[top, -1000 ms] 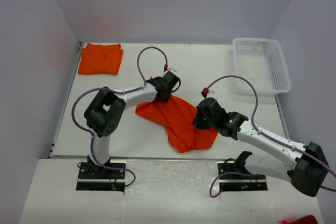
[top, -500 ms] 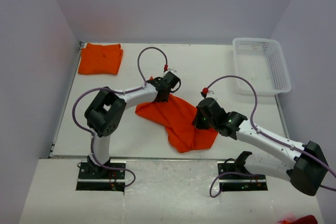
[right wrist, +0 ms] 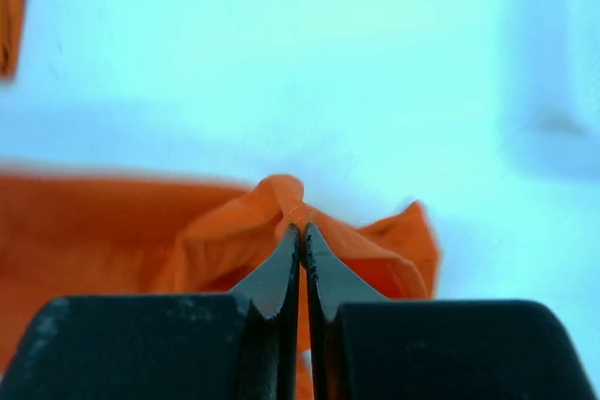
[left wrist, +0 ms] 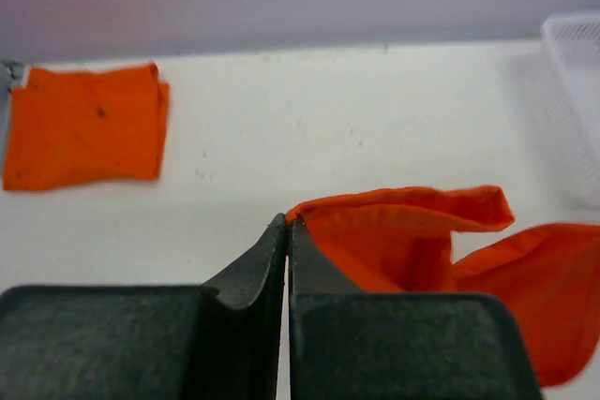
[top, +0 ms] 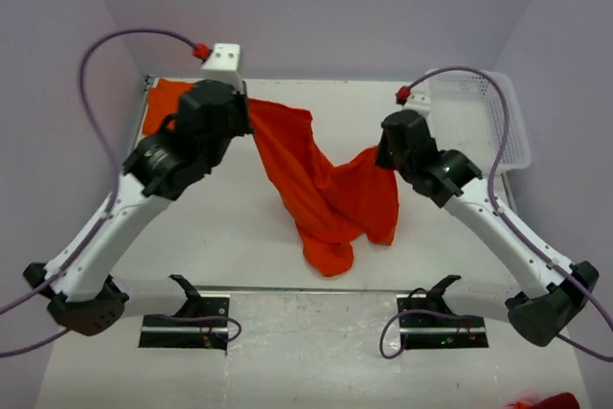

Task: Fold and stack the t-shirts
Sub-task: Flatten out the tshirt

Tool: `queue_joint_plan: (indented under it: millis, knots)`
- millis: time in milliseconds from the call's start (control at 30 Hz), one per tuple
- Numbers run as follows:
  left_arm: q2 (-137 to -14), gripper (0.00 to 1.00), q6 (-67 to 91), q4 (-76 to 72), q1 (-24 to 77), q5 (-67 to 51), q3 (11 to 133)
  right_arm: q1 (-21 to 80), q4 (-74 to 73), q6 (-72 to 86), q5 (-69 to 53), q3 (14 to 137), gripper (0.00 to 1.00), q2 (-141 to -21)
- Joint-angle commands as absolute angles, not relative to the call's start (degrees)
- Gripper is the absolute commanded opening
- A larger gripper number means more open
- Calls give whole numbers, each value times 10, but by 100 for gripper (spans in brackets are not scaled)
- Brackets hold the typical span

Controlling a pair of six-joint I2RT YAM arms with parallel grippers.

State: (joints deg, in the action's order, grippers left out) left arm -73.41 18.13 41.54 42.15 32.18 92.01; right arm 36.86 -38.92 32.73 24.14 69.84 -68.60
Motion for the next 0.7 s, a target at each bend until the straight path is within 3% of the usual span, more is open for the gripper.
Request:
queue_joint_plan:
  millis: [0,200,267,433,667]
  knots:
    - [-683,0,121,508,424,346,1005,320,-405,208,287,810,0,-691]
    - [-656,0,40,548,424,369,1122,301,-449,83,310,1024,0,-711]
    - [-652,0,22,571,424,393,1165,301,-480,50,326,1146,0,-719]
    - [-632,0,10,567,424,434,1207,301,-542,24,292,1291,0,-729]
    - [-615,0,-48,496,424,400,1251,301,-549,5,249,1300,0,-679]
